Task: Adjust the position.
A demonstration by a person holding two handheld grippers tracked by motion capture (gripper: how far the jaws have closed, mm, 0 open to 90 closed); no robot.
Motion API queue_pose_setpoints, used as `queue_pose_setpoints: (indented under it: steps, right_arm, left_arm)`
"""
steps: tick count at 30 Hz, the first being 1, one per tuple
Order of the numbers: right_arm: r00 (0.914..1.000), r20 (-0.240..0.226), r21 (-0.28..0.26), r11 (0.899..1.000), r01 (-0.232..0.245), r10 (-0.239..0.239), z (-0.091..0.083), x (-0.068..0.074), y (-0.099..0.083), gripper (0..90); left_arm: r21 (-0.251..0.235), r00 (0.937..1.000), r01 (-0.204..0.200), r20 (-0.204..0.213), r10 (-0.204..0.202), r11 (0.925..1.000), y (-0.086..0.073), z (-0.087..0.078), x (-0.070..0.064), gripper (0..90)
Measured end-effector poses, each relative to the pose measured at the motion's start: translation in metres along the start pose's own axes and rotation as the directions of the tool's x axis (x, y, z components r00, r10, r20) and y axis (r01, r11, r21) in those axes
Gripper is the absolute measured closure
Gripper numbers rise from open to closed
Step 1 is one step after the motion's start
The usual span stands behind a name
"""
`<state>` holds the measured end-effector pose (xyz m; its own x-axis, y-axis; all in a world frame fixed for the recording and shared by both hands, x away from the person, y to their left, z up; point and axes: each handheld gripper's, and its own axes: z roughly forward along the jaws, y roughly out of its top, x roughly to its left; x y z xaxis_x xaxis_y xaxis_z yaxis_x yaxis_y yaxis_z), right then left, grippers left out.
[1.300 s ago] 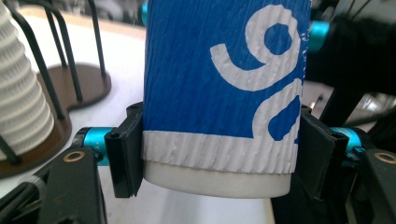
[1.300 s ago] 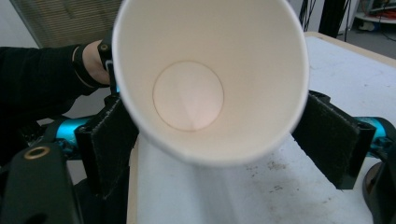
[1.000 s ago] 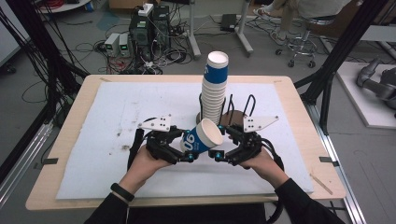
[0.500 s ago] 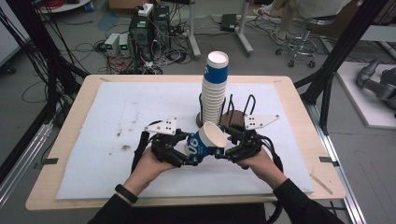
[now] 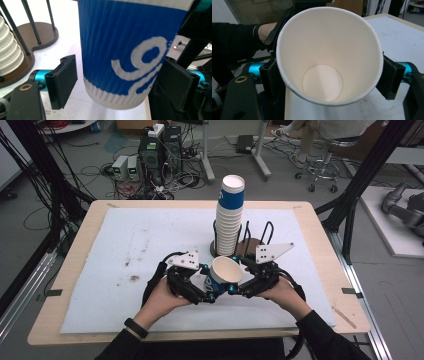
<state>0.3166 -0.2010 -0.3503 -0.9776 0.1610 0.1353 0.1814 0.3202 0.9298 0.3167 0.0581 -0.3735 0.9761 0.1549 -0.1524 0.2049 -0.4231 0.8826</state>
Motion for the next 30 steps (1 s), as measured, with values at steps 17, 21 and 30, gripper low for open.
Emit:
queue_pose_setpoints:
  steps: [17, 21, 30]
  right_arm:
    - [0.9967, -0.040, -0.171, 0.982, -0.076, 0.070, -0.0014, 0.0004, 0.0002, 18.5]
    - [0.9965, -0.049, -0.193, 0.978, -0.076, 0.068, -0.0004, 0.0020, 0.0010, 18.5]
    - [0.9975, -0.045, -0.176, 0.982, -0.061, 0.054, 0.0029, 0.0027, 0.0024, 18.6]
  left_arm:
    - [-0.223, 0.9990, 0.015, 0.045, -0.006, 0.9747, -0.0084, -0.0021, 0.0013, 28.9]
    - [-0.235, 0.9987, 0.016, 0.051, -0.004, 0.9718, -0.0078, 0.0009, -0.0004, 28.9]
    - [-0.226, 0.9979, 0.013, 0.065, 0.002, 0.9739, -0.0079, 0.0031, -0.0002, 28.9]
